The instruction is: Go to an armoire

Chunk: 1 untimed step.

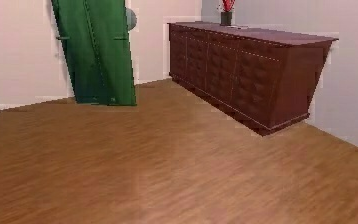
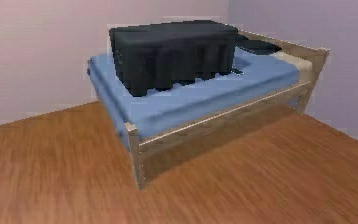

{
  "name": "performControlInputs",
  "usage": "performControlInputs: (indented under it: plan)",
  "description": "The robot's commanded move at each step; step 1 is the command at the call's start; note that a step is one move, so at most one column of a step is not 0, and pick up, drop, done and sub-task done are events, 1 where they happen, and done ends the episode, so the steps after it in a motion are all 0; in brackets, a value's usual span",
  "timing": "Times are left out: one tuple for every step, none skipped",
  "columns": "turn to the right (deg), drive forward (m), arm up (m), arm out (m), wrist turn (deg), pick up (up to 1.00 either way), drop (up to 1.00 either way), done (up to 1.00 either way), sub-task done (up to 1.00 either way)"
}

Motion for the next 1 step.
performControlInputs:
  plan:
    - [-27.0, 0.00, 0.00, 0.00, 0.0, 0.00, 0.00, 0.00, 0.00]
